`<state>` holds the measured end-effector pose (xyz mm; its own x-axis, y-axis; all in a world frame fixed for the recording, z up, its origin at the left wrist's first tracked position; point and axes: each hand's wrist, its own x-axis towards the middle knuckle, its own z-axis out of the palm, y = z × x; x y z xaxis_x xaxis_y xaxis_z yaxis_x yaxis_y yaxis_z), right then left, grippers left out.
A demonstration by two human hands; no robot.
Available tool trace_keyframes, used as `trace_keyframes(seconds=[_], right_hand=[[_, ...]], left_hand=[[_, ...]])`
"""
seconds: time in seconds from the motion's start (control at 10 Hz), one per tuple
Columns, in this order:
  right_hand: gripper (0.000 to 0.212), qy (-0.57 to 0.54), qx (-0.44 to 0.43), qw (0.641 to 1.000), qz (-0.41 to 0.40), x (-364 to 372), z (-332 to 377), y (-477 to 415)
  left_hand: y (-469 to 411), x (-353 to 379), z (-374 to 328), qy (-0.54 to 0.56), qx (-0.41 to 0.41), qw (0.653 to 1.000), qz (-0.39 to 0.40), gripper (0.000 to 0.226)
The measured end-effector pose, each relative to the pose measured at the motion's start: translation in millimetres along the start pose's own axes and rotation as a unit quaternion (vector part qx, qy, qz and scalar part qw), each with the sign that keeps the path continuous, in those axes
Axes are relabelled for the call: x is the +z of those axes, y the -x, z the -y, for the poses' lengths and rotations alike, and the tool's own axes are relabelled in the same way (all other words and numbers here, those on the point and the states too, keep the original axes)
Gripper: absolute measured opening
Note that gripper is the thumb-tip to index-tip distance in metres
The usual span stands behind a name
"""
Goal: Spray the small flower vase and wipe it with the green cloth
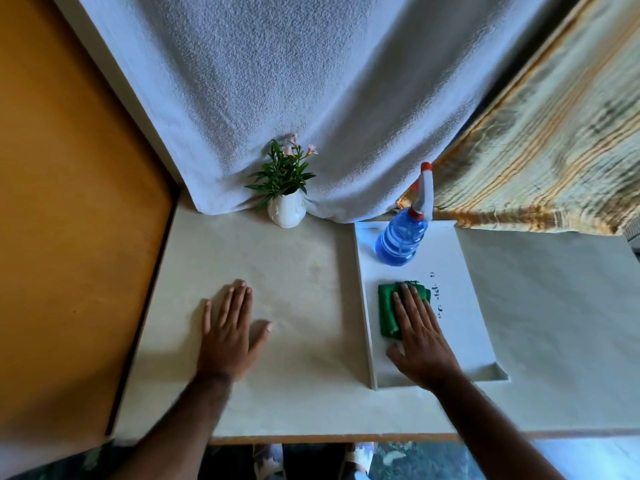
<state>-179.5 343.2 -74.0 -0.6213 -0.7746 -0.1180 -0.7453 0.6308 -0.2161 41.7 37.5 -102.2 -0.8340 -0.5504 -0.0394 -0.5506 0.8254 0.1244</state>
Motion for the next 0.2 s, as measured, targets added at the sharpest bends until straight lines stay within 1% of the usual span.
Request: trace_keyframes(seconds=[0.1,0.2], right_hand=[[0.095,0.028,-0.004,1.000,-0.002,-7,2,-1],[0.095,0.038,-0.035,0.998,-0.024,-28,16,-9]], left_hand=[[-2,-16,0,0.013,0.003,0.998,0.053,0.103],[-8,-37,-9,0.035,0.004,0.998,0.060,0.124]])
